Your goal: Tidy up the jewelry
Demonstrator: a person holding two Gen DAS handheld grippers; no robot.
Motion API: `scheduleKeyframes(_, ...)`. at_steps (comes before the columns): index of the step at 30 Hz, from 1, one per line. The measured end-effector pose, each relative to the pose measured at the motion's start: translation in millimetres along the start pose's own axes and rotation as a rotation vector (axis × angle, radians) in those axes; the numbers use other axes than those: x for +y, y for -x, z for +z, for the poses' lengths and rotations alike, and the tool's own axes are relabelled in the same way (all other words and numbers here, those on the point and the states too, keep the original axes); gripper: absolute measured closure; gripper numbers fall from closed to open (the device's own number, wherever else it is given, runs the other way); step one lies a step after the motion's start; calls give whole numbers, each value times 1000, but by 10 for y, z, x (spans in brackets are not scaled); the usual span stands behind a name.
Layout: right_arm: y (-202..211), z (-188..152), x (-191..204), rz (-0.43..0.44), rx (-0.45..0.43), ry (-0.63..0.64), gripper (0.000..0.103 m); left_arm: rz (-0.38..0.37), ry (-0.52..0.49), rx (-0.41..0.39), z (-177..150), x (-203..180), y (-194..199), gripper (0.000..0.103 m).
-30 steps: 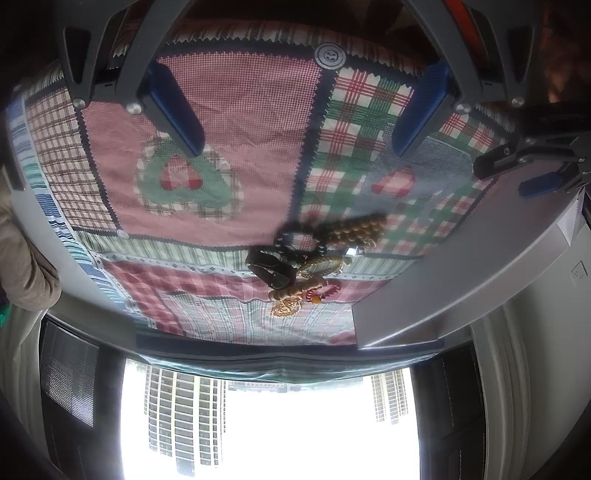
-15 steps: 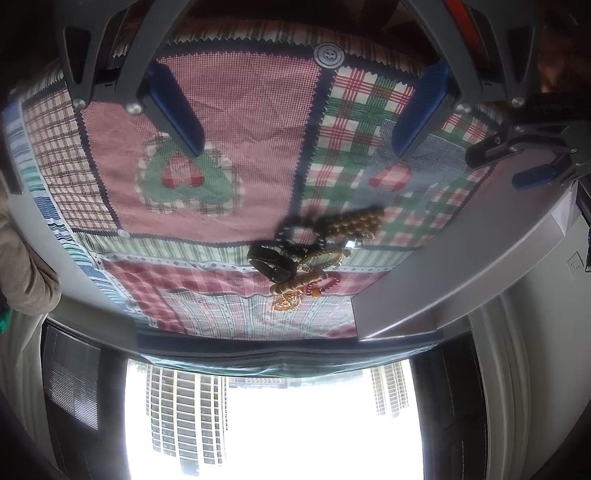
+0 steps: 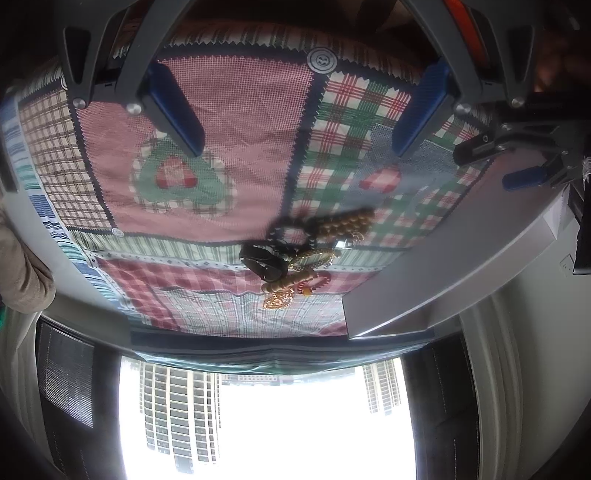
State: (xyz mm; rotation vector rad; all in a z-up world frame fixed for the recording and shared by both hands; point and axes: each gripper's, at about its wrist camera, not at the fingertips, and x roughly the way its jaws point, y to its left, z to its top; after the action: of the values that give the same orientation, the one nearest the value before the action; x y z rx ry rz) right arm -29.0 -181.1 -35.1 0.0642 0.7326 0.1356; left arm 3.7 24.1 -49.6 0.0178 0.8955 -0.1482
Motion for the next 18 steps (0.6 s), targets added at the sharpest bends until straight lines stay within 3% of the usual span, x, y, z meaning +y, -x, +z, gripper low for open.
scheduleKeyframes(7,-6,14,-57,5,-3,-18,0,-46,42,20,118,98,-70,1)
scheduleKeyframes(13,-59,23,-134,19,10,-51,0,-42,53,-3,290,190,-102,1)
scheduleKeyframes(18,-46,29,-166,29,7,-61,0,-124,35,5,549,129,-283,1)
